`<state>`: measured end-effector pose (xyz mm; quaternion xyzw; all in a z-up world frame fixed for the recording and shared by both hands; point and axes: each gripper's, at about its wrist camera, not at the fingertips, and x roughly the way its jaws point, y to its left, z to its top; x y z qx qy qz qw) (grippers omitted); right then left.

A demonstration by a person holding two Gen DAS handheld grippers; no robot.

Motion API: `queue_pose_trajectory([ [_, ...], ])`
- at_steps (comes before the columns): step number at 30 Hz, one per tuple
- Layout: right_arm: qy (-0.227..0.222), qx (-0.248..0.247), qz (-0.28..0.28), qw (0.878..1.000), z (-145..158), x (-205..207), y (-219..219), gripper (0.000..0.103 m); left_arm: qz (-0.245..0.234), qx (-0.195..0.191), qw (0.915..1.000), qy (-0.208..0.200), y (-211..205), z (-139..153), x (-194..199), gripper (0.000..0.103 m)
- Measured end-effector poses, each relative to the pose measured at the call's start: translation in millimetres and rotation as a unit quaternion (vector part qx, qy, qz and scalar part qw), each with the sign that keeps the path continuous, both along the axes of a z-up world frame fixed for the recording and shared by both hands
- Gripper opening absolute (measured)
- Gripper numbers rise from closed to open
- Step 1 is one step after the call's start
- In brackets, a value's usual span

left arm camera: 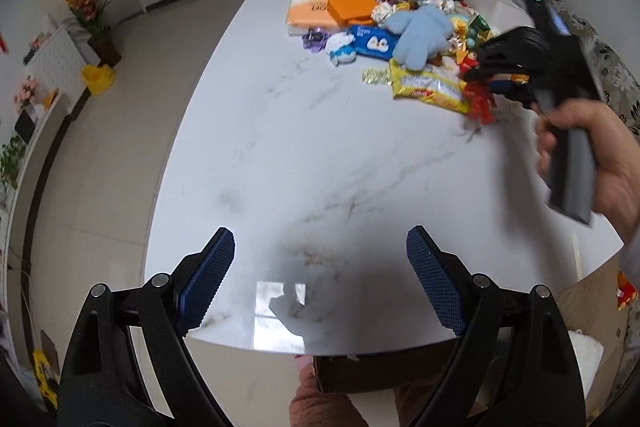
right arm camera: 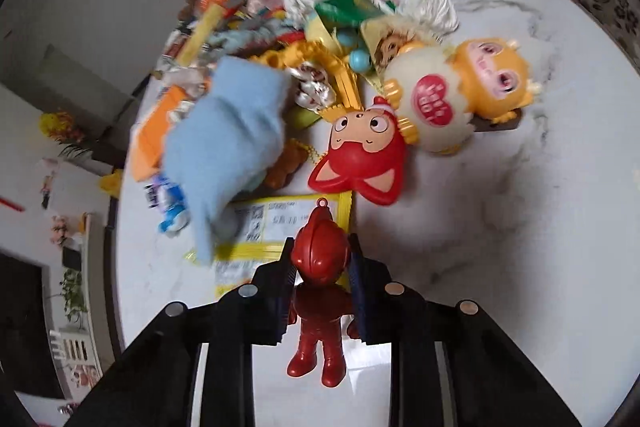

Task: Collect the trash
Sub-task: 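Grasp the red figure with the right tool while the left tool grasps the red cat-face toy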

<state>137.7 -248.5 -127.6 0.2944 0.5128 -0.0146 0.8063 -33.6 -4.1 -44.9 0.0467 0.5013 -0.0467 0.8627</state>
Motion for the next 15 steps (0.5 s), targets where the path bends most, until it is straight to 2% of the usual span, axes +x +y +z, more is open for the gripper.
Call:
queue_pose_trajectory([
  [5,-0.053,0.039,0.014,0.998,38,-56,-28,0.025,-0.016,0.001,0.9999,-0.005,-17,5,7,0.086],
  [9,-0.082,0.044,0.011,0.996,62,-110,-55,0.025,-0.045,0.0,0.999,-0.01,-48,4,20,0.086],
  [13,-0.09,0.044,-0.022,0.995,74,-176,-89,0.025,-0.116,-0.009,0.9928,-0.031,-109,-6,58,0.086],
  [15,-0.088,0.044,-0.038,0.994,73,-200,-103,0.025,-0.162,-0.038,0.9855,-0.031,-145,-16,90,0.086],
])
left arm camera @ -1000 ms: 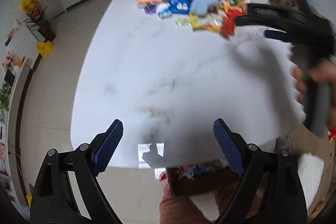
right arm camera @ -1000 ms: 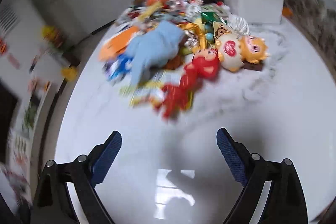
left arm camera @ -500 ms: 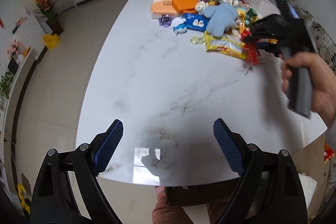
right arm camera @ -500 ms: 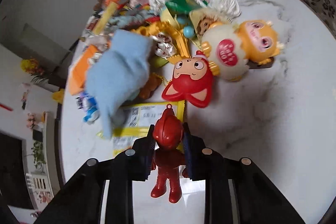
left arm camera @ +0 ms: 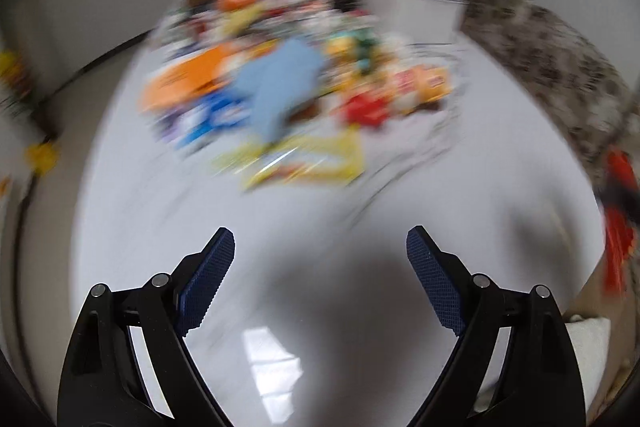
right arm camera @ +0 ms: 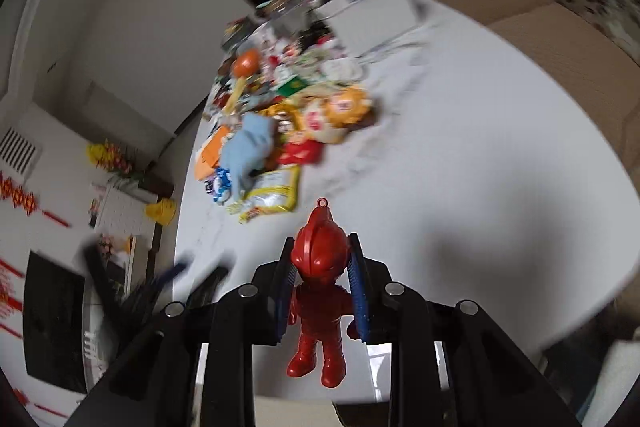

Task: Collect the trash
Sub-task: 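Grasp the red figure with the right tool while the left tool grasps the red cat-face toy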

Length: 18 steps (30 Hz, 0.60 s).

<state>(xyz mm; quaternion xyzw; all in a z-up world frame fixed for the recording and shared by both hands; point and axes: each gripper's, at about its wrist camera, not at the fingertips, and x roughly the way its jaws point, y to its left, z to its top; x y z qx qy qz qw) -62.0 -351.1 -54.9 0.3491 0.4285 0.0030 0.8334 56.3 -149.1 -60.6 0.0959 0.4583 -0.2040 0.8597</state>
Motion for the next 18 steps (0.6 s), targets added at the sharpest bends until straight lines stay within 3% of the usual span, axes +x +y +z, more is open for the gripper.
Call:
queue_pose_trajectory([
  [4,0.008,-0.006,-0.025,1.0,-3,-36,-15,0.025,-0.031,-0.03,0.999,0.014,-49,-19,61,0.086],
  [9,0.014,0.003,-0.045,0.999,-10,-61,-26,0.025,-0.033,0.009,0.9989,0.031,-87,-49,124,0.085],
  [11,0.016,0.005,-0.05,0.999,-12,-69,-30,0.025,-0.047,-0.009,0.9968,0.064,-90,-58,140,0.075],
  [13,0.018,0.007,-0.054,0.998,-15,-73,-34,0.025,-0.047,-0.013,0.995,0.087,-90,-65,147,0.053],
  [14,0.02,0.008,-0.056,0.998,-16,-74,-36,0.025,-0.046,-0.012,0.9946,0.092,-89,-67,148,0.053],
  [18,0.018,0.013,-0.055,0.998,-17,-74,-38,0.025,-0.051,-0.066,0.9901,0.113,-68,-59,141,0.053],
])
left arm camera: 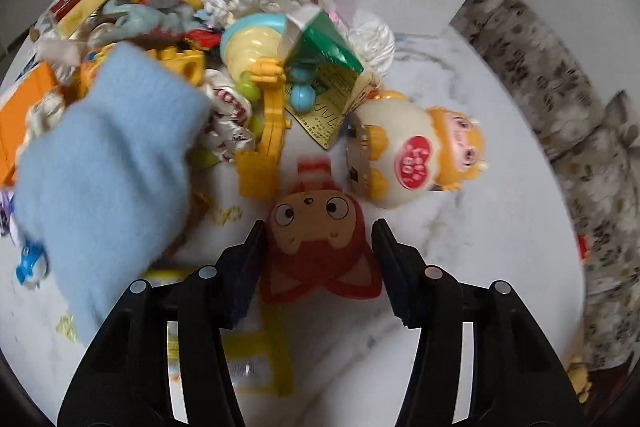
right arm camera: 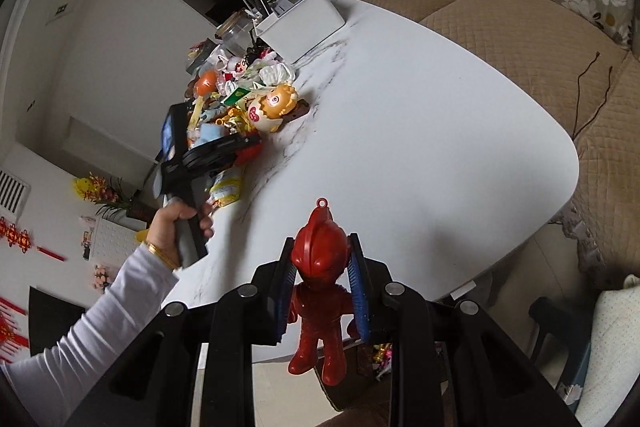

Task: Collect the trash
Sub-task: 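Grasp the red figure with the right tool while the left tool grasps the red cat-face toy, then lower both red toys into the cardboard box and open both tools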

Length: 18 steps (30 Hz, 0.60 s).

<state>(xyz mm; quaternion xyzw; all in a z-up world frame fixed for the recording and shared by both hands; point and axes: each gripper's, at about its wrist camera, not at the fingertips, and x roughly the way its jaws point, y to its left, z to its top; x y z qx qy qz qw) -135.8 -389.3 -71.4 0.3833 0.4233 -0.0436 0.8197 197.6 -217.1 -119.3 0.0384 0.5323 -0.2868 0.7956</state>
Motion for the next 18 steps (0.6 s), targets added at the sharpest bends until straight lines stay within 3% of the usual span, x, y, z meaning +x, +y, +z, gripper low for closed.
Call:
queue_pose_trajectory([
  [8,-0.014,0.01,0.049,0.999,9,31,24,0.025,-0.016,-0.081,0.9962,-0.029,72,70,-71,0.052],
  [12,-0.012,-0.004,0.123,0.992,16,40,55,0.025,-0.036,-0.103,0.9931,-0.042,117,105,-147,0.052],
  [15,0.002,-0.022,0.185,0.982,16,38,81,0.025,-0.07,-0.088,0.9928,-0.041,142,113,-213,0.052],
  [18,0.034,-0.051,0.246,0.967,6,30,112,0.025,-0.085,-0.056,0.9947,-0.014,157,92,-270,0.052],
])
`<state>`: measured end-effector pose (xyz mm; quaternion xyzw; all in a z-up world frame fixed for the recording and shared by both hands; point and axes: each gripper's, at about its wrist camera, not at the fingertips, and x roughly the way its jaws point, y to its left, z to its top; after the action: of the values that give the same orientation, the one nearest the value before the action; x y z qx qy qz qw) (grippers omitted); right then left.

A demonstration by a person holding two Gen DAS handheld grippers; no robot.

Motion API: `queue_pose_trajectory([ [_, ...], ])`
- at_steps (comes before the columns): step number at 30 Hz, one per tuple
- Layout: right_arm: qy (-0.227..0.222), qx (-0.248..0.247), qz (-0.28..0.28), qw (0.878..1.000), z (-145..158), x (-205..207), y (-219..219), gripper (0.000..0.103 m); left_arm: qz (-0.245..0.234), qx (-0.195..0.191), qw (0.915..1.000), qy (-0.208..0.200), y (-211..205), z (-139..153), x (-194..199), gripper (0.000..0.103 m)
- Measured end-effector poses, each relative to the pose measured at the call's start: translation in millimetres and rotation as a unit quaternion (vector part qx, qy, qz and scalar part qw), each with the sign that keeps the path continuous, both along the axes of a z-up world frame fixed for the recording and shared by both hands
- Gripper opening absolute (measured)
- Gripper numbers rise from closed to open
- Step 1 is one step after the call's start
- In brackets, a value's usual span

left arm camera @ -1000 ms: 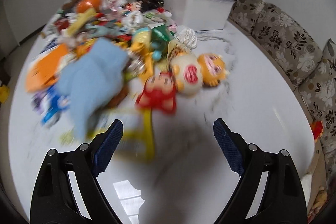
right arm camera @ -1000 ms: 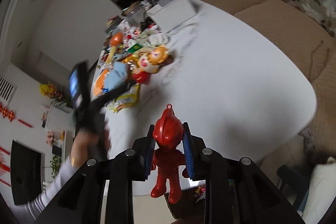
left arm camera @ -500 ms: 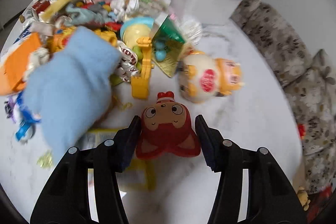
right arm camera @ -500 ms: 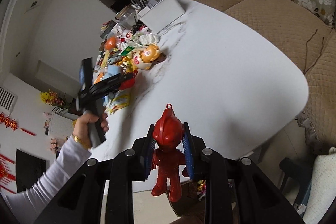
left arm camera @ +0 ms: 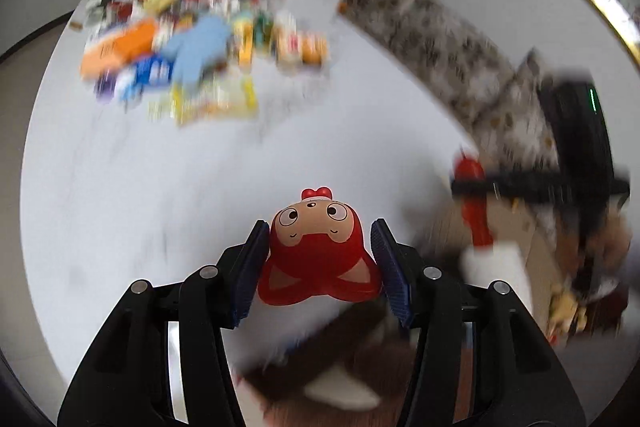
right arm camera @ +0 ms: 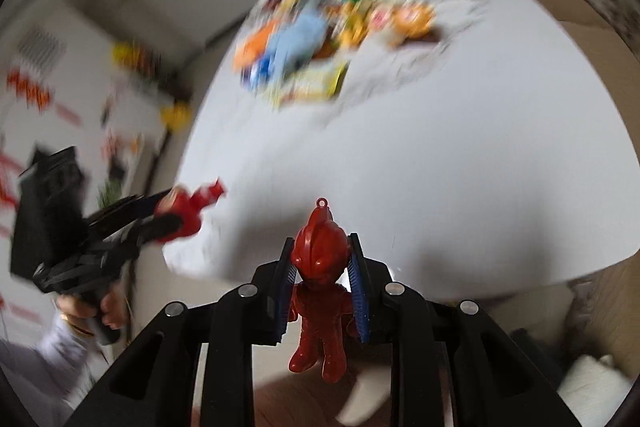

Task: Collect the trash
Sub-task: 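Lower both red toys into the cardboard box and open both tools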

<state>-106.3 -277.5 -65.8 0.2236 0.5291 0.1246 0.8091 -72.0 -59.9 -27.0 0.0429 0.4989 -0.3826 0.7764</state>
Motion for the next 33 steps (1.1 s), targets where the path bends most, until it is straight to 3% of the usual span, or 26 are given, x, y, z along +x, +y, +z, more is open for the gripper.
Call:
queue_pose_trajectory([
  [2,0.022,-0.011,0.027,0.999,-15,-12,18,0.025,-0.001,0.001,0.9991,0.043,8,-21,-26,0.052],
  [6,0.043,-0.055,0.062,0.996,-57,-34,44,0.025,0.008,0.036,0.993,0.112,10,-90,-74,0.052],
  [8,0.056,-0.071,0.074,0.993,-94,-45,51,0.025,0.017,0.045,0.9893,0.138,9,-123,-80,0.052],
  [13,0.121,-0.086,0.075,0.986,-203,-63,52,0.026,0.087,0.084,0.9751,0.186,8,-238,-80,0.052],
  [14,0.13,-0.096,0.074,0.984,-221,-63,53,0.032,0.098,0.11,0.9697,0.195,4,-269,-78,0.052],
  [15,0.14,-0.113,0.07,0.981,-244,-63,53,0.047,0.104,0.128,0.9653,0.202,2,-288,-75,0.055],
  [16,0.146,-0.129,0.064,0.979,-258,-63,53,0.069,0.113,0.147,0.9599,0.211,0,-310,-74,0.058],
  [17,0.149,-0.139,0.058,0.977,-270,-65,51,0.07,0.118,0.157,0.9558,0.219,0,-329,-74,0.068],
  [18,0.153,-0.147,0.056,0.976,-281,-65,51,0.068,0.119,0.176,0.9512,0.224,-2,-351,-72,0.071],
  [20,0.18,-0.156,0.048,0.97,-305,-62,49,0.068,0.117,0.208,0.9404,0.242,-2,-386,-70,0.071],
  [22,0.194,-0.147,0.033,0.969,-315,-65,44,0.068,0.122,0.223,0.9313,0.26,6,-403,-70,0.071],
  [23,0.197,-0.145,0.03,0.969,-316,-65,44,0.068,0.127,0.225,0.9291,0.264,11,-406,-70,0.071],
  [26,0.194,-0.144,0.04,0.969,-306,-67,50,0.07,0.131,0.213,0.9331,0.258,19,-393,-71,0.071],
  [28,0.179,-0.13,0.056,0.974,-282,-66,55,0.07,0.115,0.186,0.9446,0.245,24,-365,-77,0.071],
  [31,0.13,-0.107,0.087,0.982,-223,-62,59,0.07,0.085,0.145,0.9609,0.22,27,-306,-85,0.072],
  [33,0.085,-0.087,0.102,0.987,-167,-55,58,0.073,0.074,0.118,0.9696,0.201,27,-260,-90,0.078],
])
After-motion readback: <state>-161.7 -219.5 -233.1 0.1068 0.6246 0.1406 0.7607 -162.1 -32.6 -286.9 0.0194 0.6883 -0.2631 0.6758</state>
